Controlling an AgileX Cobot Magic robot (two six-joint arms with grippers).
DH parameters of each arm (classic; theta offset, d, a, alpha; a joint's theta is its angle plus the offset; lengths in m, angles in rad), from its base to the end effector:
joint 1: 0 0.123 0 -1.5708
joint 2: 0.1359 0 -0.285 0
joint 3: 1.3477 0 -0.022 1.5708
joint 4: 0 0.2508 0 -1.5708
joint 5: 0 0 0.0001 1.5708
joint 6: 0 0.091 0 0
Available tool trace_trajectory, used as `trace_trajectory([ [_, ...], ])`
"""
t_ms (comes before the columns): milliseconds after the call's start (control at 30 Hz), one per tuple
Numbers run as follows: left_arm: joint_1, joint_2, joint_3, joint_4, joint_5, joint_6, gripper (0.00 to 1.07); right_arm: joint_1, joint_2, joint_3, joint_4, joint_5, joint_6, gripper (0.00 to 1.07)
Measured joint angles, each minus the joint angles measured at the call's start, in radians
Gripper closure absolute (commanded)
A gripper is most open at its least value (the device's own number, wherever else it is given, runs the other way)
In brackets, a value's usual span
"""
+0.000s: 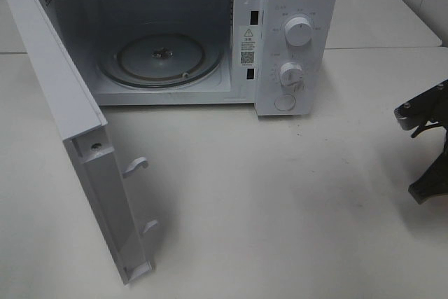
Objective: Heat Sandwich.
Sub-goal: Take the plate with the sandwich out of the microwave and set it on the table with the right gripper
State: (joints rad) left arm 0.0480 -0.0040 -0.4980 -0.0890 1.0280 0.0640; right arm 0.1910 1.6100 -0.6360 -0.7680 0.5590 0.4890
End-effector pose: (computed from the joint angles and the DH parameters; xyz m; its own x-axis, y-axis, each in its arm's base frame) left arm -0.0037 -0.0071 0.2796 -0.4223 -0.0024 -0.9064 0.0286 0.9995 -0.0160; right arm 0.2488 0.0139 0.1414 -0.9139 -0.3621 -0.1835 -0.2672 0.8769 -0.3996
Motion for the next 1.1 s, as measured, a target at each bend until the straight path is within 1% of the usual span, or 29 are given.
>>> trace_trajectory([
  [133, 0.000, 0.000, 0.000, 0.000, 0.000, 0.000, 0.05, 0.000, 0.060, -0.037, -0.027, -0.014, 0.020, 1.07],
  [433, 0.000, 0.000, 0.000, 0.000, 0.000, 0.000, 0.05, 0.000, 0.160, -0.061, -0.061, -0.039, 0.086, 1.06],
  [833, 0.000, 0.000, 0.000, 0.000, 0.000, 0.000, 0.05, 0.000, 0.189, -0.062, -0.072, -0.056, 0.115, 1.04],
  [967, 0.000, 0.000, 0.000, 0.000, 0.000, 0.000, 0.05, 0.000, 0.189, -0.062, -0.072, -0.056, 0.115, 0.98],
  [1000, 0.000, 0.000, 0.000, 0.000, 0.000, 0.000, 0.05, 0.000, 0.189, -0.062, -0.072, -0.056, 0.115, 0.93],
  [1033, 0.000, 0.000, 0.000, 0.000, 0.000, 0.000, 0.05, 0.000, 0.189, -0.062, -0.074, -0.056, 0.115, 0.90],
  [1067, 0.000, 0.000, 0.000, 0.000, 0.000, 0.000, 0.05, 0.000, 0.189, -0.062, -0.074, -0.056, 0.115, 0.90],
  [1100, 0.000, 0.000, 0.000, 0.000, 0.000, 0.000, 0.05, 0.000, 0.189, -0.062, -0.074, -0.056, 0.115, 0.86],
])
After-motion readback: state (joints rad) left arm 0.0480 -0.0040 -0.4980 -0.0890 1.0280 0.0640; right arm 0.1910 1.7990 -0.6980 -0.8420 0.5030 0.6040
